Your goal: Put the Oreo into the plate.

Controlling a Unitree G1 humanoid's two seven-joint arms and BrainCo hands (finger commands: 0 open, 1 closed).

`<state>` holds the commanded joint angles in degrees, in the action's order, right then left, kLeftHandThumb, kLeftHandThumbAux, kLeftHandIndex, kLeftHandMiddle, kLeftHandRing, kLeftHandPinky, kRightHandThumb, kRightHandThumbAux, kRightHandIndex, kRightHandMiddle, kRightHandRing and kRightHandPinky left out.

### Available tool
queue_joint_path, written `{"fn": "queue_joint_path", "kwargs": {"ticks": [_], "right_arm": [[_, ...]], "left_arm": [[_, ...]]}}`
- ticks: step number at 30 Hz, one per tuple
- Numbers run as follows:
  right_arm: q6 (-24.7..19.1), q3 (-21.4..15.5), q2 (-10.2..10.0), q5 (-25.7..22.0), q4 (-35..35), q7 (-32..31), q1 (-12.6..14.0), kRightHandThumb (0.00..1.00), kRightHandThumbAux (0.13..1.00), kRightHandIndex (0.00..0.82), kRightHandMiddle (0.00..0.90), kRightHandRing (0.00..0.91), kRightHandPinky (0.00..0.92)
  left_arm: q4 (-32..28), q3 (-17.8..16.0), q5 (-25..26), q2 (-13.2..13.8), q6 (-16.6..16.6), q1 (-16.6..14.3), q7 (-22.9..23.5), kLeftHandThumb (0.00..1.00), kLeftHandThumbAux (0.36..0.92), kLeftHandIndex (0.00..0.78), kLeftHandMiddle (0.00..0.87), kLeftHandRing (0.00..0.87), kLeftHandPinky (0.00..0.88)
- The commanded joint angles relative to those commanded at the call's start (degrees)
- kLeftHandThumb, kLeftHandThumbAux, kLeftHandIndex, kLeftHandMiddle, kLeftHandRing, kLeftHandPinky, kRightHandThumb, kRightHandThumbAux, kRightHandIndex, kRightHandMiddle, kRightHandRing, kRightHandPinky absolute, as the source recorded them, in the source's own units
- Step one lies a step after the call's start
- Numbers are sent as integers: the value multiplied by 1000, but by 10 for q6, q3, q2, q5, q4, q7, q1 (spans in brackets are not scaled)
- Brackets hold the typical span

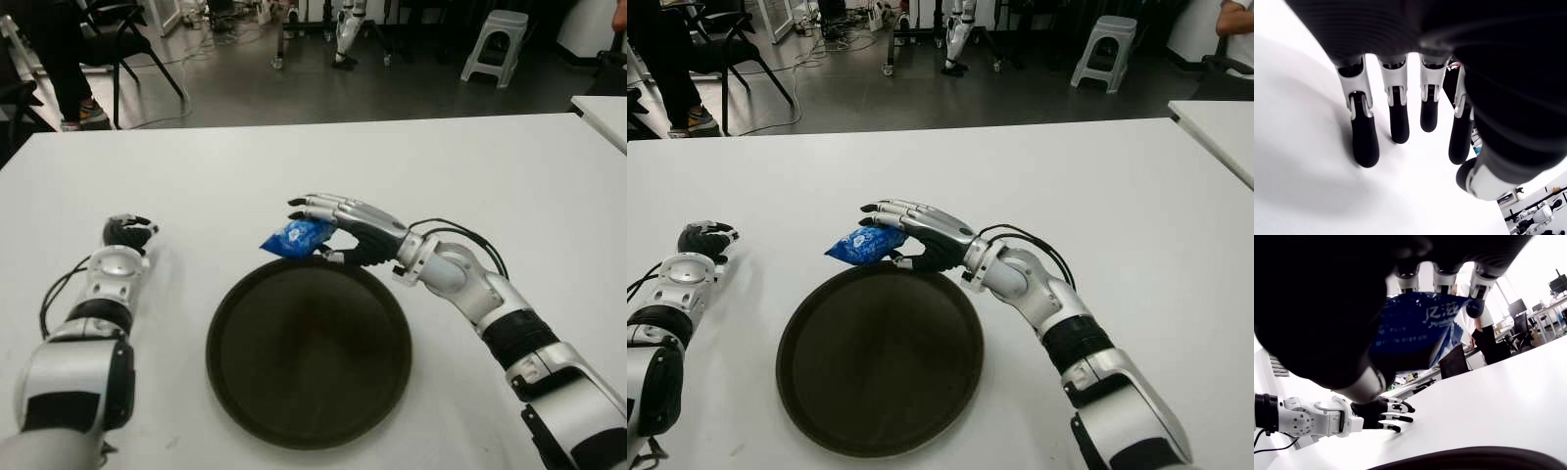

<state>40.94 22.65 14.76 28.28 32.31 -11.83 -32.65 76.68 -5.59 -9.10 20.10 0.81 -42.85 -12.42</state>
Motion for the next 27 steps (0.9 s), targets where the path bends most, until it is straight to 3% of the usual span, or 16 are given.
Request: {"fn": "queue_joint_path", "kwargs": {"ticks": [27], "right_arm": [[8,-6,1,-46,-30,-37,17,706,715,420,103,29,0]], "left_arm": [[-2,-16,12,-4,9,2,4,677,724,398,190,202,196]]}}
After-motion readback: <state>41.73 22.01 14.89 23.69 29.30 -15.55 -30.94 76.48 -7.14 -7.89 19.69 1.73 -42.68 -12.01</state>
